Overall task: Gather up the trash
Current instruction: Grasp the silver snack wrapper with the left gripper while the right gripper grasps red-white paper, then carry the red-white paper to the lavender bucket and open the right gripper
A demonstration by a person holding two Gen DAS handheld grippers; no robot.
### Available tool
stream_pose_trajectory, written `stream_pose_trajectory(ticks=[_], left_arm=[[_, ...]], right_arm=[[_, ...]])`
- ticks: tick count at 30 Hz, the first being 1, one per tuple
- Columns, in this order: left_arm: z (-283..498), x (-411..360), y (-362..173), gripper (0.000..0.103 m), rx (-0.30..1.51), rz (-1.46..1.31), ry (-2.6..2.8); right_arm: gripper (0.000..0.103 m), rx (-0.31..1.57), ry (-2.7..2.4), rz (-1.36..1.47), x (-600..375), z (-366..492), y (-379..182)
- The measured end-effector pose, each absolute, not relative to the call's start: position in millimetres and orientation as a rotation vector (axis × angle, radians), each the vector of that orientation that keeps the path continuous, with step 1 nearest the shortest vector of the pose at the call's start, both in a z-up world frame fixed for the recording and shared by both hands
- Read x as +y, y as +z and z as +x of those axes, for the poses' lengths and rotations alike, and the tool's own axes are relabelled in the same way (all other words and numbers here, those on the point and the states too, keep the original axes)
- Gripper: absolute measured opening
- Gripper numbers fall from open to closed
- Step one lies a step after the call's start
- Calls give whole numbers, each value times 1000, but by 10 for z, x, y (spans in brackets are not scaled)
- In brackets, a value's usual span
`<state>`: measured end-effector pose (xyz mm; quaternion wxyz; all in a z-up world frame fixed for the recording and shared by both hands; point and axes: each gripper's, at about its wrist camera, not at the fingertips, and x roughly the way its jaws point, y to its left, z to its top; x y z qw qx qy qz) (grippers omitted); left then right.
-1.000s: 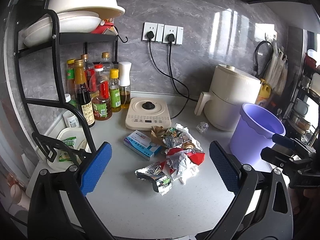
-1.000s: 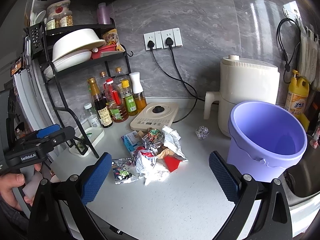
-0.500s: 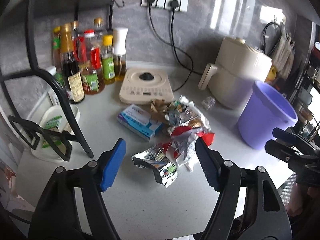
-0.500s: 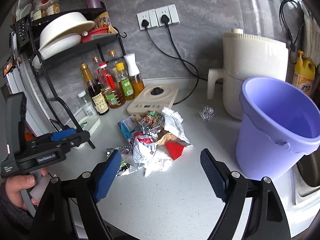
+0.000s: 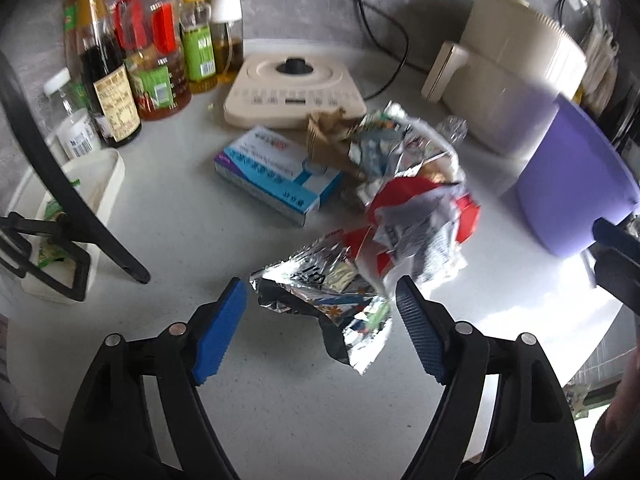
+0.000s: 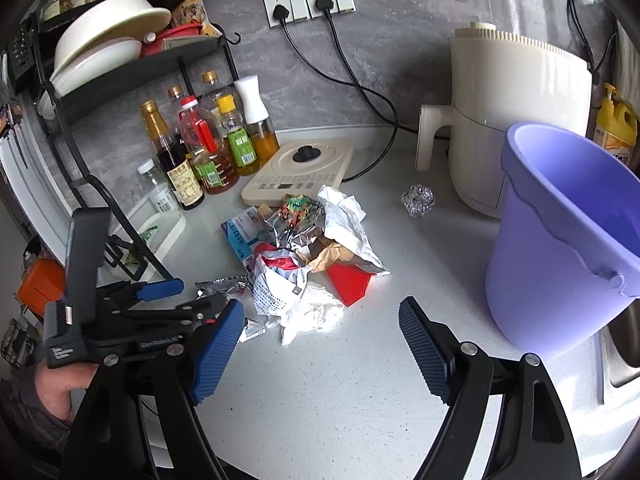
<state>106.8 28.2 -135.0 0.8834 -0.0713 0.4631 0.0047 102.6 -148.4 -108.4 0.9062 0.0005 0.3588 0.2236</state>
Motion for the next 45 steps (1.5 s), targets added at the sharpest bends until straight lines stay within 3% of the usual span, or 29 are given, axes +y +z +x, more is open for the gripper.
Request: stream_pose_trajectory(ticks=[5,6,8,10,13,26,27,28,30,45], left_arm=[[1186,295,-1526,76,1003,-158,2],[1194,305,-1537,70,1003,-167,-3],[1218,319,-1554,42,1014,-176,-8],[1220,349,-1555,31,1021,-187,-14],[1176,389,-1514,25,1004,-180,-11],[1054,666,-1393,23,978,-199,20],[1049,672,-1377,24,973,-196,25],[1037,674,-1346,24,965,-191,29],[1016,679,-1299,24,951,-188,36],[749,470,-747,24,794,-173,39]], right_arm=[[79,761,469,-9,-1385,1102,-1145],[79,765,474,-11,-1346,1129,-1161],[78,774,485,-13,-1286,1170,-1185],[76,786,503,-16,-1199,1224,-1224],[73,803,530,-20,-1070,1301,-1287],[67,842,582,-41,-710,1532,-1541],[61,841,586,-45,-690,1541,-1555],[42,844,593,-48,-683,1548,-1568],[15,869,592,-84,-645,1559,-1579],[12,687,634,-89,-975,1084,-998]])
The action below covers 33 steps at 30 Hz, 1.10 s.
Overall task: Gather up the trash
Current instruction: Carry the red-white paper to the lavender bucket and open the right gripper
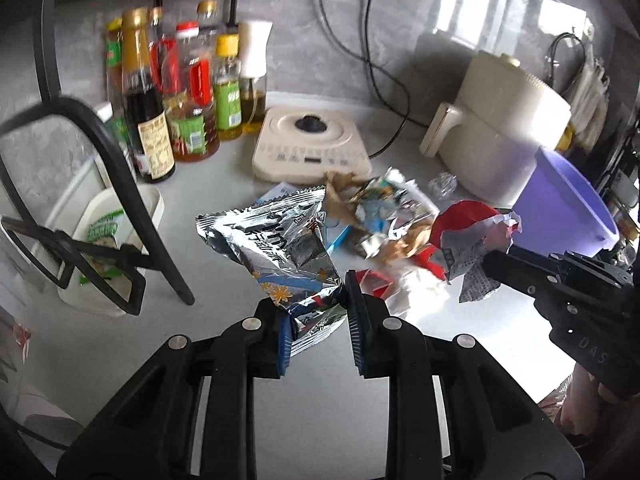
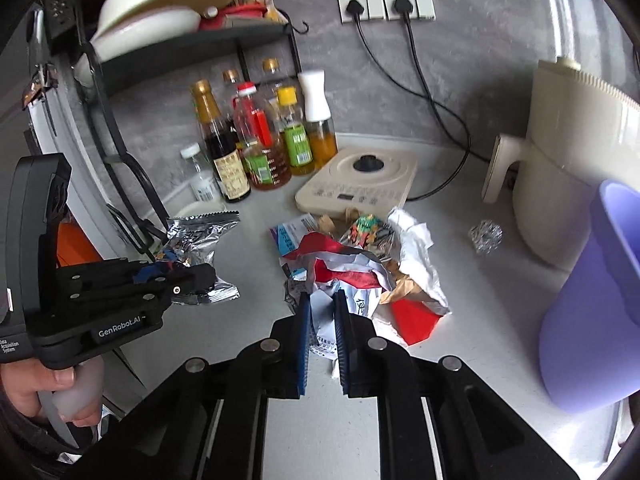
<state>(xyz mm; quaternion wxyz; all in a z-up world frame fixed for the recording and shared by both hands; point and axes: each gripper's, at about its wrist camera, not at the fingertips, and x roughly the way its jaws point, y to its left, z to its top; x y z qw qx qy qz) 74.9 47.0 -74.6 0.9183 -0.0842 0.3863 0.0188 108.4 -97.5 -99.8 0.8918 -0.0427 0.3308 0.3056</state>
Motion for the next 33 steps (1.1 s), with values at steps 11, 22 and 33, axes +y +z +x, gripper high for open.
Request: stream_pose_trajectory(ticks=[11,22,33], left_arm=[[779,201,-408,24,701,-145,-18],[995,-223,-309,24,676,-120,-129],[1289,-670,-237,24,663,-88,-259]], right_arm=[[12,581,574,-66,-1364,971,-649],[12,485,358,-22,-2085,1034,-333],[12,467,207,-5,-2558,1090,-205]])
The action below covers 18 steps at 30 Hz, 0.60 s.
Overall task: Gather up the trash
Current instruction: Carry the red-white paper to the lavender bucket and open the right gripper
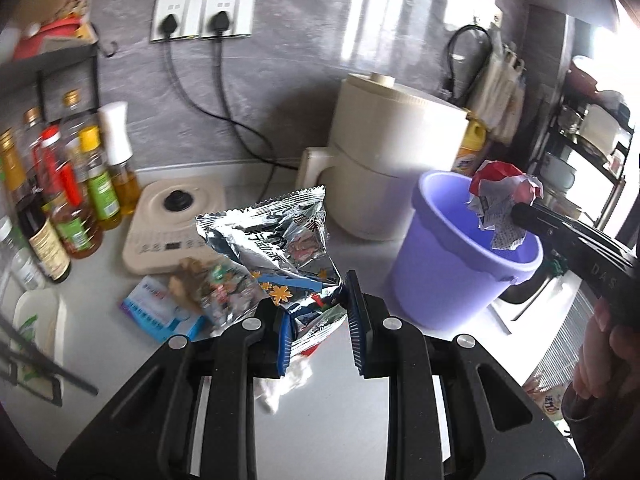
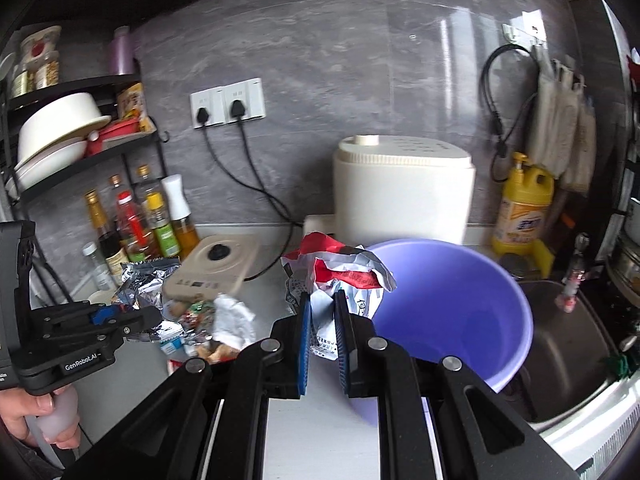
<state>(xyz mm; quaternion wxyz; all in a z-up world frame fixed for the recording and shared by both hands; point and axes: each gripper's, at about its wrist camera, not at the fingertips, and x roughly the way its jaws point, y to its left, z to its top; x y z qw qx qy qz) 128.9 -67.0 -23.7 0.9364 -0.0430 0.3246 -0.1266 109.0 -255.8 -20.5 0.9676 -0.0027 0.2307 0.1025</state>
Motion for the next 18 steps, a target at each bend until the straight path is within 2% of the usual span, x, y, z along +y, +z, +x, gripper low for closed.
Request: stream_pose_trajectory(ticks=[18], left_arm=[[1916,-1380,-146,24,669,1,-448]], right_arm=[[13,470,48,38,-2914,1183,-242]])
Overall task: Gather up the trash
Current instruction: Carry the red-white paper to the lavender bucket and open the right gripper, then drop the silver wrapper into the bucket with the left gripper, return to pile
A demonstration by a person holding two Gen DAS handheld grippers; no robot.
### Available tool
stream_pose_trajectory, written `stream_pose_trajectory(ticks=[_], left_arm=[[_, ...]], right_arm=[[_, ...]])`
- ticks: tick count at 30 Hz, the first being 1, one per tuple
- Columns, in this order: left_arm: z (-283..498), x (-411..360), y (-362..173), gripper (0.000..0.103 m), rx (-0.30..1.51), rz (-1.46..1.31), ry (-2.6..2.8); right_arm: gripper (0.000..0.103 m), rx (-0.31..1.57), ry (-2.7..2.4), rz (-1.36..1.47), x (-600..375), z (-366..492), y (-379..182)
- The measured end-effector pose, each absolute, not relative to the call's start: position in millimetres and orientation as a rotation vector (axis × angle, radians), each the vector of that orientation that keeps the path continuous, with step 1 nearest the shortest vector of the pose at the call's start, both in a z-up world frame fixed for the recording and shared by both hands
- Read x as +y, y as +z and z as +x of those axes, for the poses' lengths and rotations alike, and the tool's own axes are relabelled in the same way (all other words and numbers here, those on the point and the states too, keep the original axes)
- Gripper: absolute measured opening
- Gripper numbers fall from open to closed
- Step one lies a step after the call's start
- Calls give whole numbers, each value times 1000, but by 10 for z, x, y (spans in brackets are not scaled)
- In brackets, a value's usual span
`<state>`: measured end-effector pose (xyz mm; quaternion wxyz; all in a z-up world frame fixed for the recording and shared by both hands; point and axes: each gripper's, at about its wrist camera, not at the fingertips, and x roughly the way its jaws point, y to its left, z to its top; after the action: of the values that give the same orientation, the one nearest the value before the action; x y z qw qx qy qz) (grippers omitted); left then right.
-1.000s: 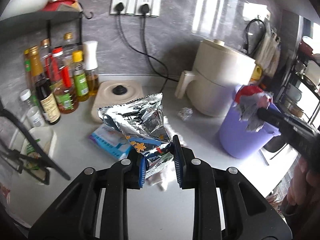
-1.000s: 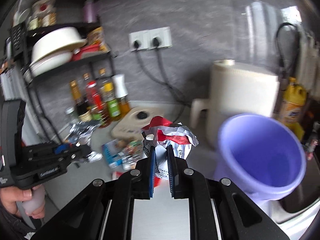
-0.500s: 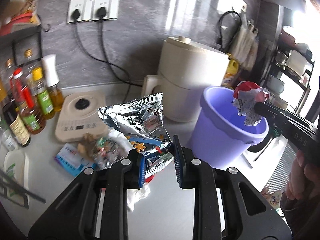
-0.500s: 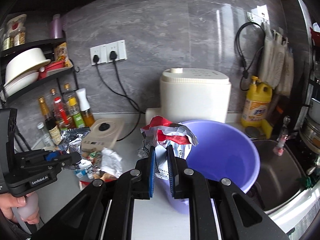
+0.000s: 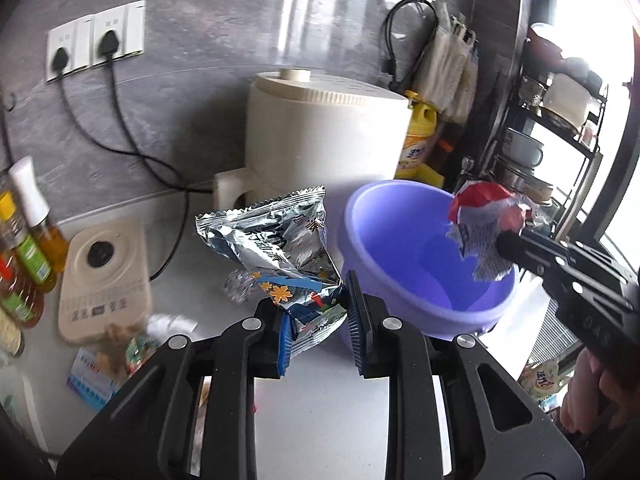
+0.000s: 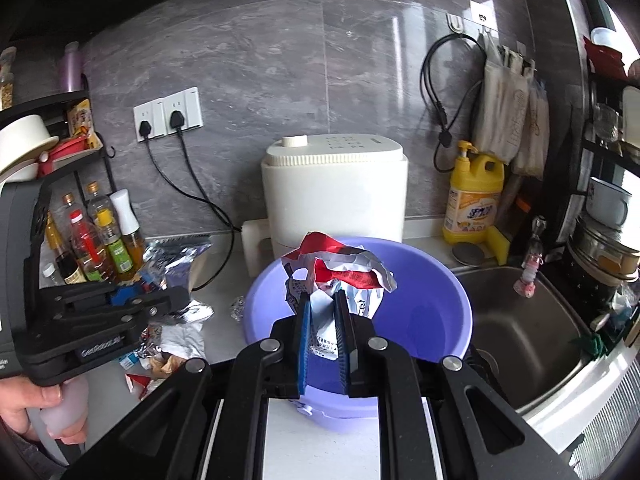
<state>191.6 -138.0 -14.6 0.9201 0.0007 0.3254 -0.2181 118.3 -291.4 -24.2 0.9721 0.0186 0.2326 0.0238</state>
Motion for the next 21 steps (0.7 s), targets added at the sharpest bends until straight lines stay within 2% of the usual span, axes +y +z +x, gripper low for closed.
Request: stream_pose_trajectory(ticks=[4,6,8,9,10,14,21], left_arm=[[2013,-1507,-137,24,666,11,-477],[2035,-1553,-133,24,663,15,-482],[2066,-1601,-117,24,660,17,-494],[2078,-1621,-106,24,659,18,-498],[2087,-1636,-95,24,656,19,-502],[2086,-1703,-39,24,639,29,-515],[2084,-1871,-5,24,627,44,-553]], right_arm=[[13,468,23,48,-2972,1201,-256],[17,467,13,47,-2990,1219,-257],[34,465,-1,44,-3006,1216,-252],[55,447,-11,45,-3014,1182,-237],[63,428,-21,46,-3025,1150,-225],[64,416,-37,53,-3052,1032,-219],[70,409,-69,86,-3129,814,-211]])
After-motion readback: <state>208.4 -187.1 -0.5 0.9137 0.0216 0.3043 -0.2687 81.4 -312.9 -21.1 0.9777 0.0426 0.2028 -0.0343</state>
